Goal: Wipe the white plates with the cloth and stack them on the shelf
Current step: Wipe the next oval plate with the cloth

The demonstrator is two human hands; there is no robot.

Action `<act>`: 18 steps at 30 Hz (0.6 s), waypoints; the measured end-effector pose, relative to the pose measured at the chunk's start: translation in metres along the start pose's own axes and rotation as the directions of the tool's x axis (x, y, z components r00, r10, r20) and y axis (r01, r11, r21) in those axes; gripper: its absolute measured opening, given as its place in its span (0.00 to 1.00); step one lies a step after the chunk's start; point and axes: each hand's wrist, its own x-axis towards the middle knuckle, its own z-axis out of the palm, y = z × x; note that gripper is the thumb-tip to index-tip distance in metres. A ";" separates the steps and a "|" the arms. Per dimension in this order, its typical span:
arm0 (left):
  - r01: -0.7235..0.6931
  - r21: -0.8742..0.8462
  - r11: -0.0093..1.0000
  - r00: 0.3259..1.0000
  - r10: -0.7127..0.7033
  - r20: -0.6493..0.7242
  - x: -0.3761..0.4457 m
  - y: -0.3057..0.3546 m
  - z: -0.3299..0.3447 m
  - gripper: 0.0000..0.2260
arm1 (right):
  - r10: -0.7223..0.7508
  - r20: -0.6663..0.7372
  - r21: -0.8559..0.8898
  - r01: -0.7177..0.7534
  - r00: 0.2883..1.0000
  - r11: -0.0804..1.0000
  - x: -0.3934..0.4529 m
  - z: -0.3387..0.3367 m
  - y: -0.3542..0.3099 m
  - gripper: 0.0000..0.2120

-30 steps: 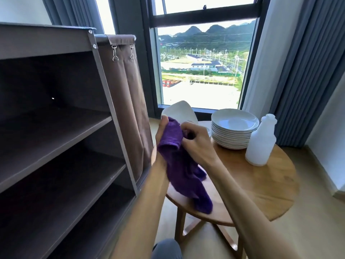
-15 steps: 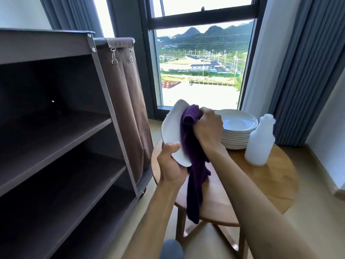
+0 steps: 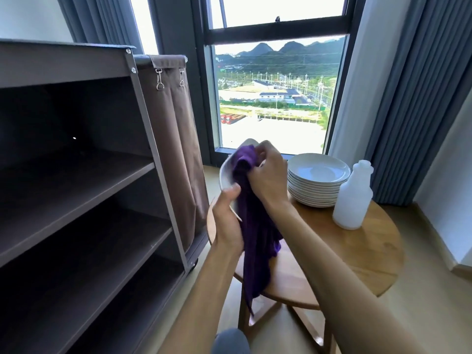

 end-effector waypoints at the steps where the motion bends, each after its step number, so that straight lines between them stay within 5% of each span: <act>1: -0.017 0.022 1.000 1.000 0.017 0.021 -0.004 -0.004 -0.003 0.35 | 0.011 -0.061 -0.038 -0.013 0.998 0.999 0.010 -0.001 0.005 0.05; 4: -0.126 0.115 0.985 0.987 0.112 0.116 -0.006 -0.008 -0.001 0.45 | 0.045 -0.151 -0.184 -0.072 0.987 0.980 0.028 -0.008 0.025 0.11; 6: -0.228 0.188 0.955 0.969 0.203 0.143 -0.003 -0.008 0.005 0.43 | 0.109 -0.111 -0.222 -0.131 0.988 0.966 0.024 -0.009 0.032 0.04; 9: -0.309 0.291 0.906 0.948 0.269 0.169 0.010 -0.008 0.008 0.39 | 0.126 -0.058 -0.151 -0.134 0.990 0.979 0.000 -0.008 0.038 0.18; 14: -0.439 0.411 0.799 0.898 0.388 0.205 0.028 -0.001 0.016 0.38 | 0.059 -0.023 -0.039 -0.060 0.998 0.997 -0.029 -0.010 0.038 0.12; 16: -0.428 0.474 0.770 0.902 0.396 0.171 0.034 0.002 0.018 0.37 | -0.021 0.030 -0.006 0.021 0.999 1.000 -0.034 -0.014 0.027 0.13; 18: -0.297 0.373 0.879 0.954 0.289 0.079 0.038 0.005 0.013 0.34 | -0.101 0.113 0.102 0.090 0.988 0.991 -0.039 -0.017 0.012 0.10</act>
